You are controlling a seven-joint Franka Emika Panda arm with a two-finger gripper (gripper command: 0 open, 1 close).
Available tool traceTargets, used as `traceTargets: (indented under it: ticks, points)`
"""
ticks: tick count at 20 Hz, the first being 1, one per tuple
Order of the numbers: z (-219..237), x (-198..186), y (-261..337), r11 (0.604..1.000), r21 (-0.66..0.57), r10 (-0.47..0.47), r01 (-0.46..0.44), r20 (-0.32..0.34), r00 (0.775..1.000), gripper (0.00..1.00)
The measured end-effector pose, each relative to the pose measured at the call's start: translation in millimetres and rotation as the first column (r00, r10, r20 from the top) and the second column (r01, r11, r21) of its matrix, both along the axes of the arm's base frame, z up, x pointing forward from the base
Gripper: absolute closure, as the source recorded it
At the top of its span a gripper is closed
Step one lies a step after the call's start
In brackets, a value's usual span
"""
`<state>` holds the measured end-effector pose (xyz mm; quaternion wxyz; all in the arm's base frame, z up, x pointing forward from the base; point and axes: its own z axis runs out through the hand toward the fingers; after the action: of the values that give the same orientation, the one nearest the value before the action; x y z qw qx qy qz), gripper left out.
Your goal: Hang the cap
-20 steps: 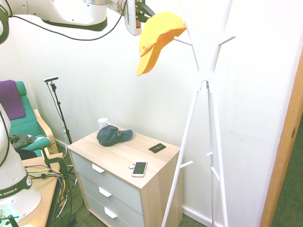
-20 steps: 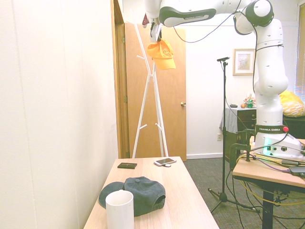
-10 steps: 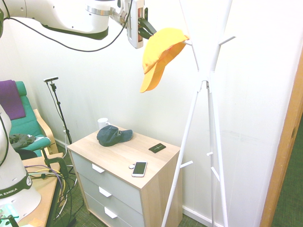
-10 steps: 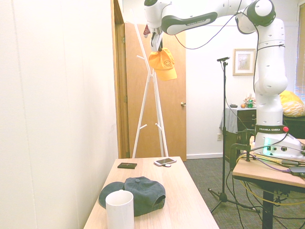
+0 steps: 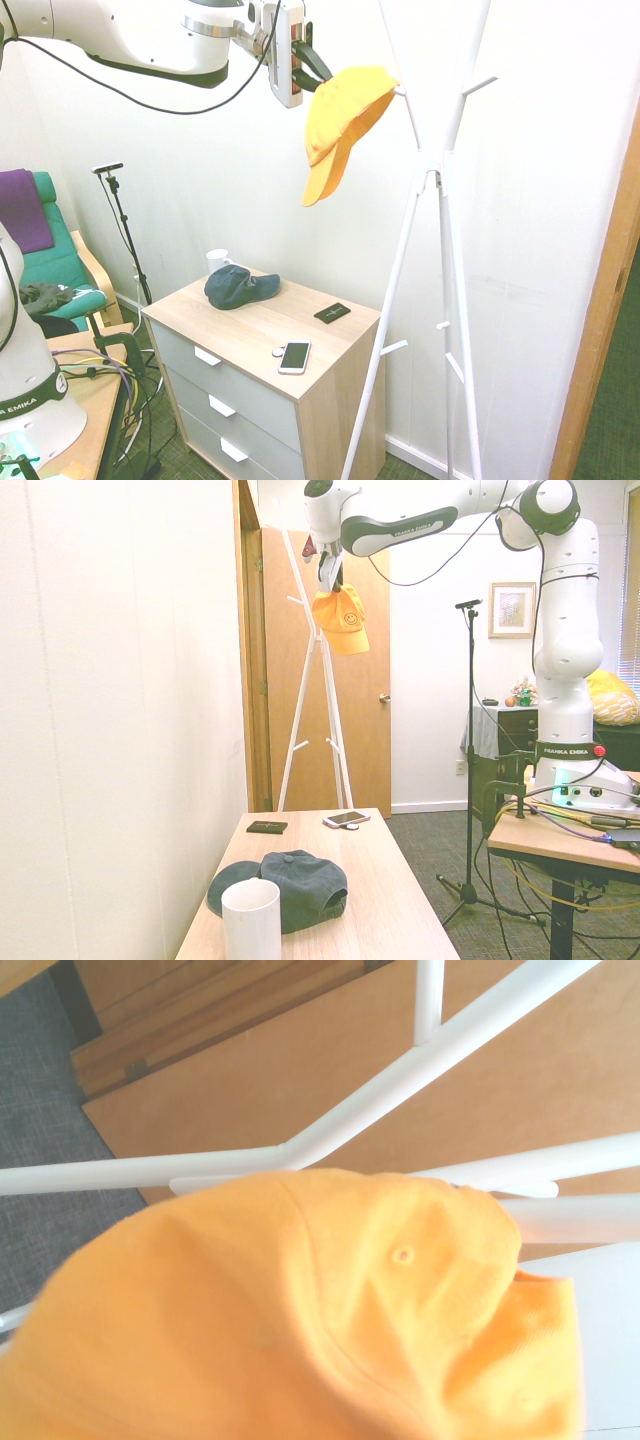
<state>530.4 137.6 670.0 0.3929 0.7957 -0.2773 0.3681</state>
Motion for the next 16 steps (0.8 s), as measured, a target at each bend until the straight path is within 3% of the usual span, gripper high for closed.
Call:
traceTargets:
  ticks: [10,13,16]
  points:
    - [2,1,1,1.000,0.007,0.010,-0.010,0.007,1.000,0.00]
    - [9,2,4,0.993,0.113,0.021,-0.022,0.009,1.000,0.00]
    - [34,8,0,0.961,0.275,0.029,-0.034,0.020,0.999,0.00]
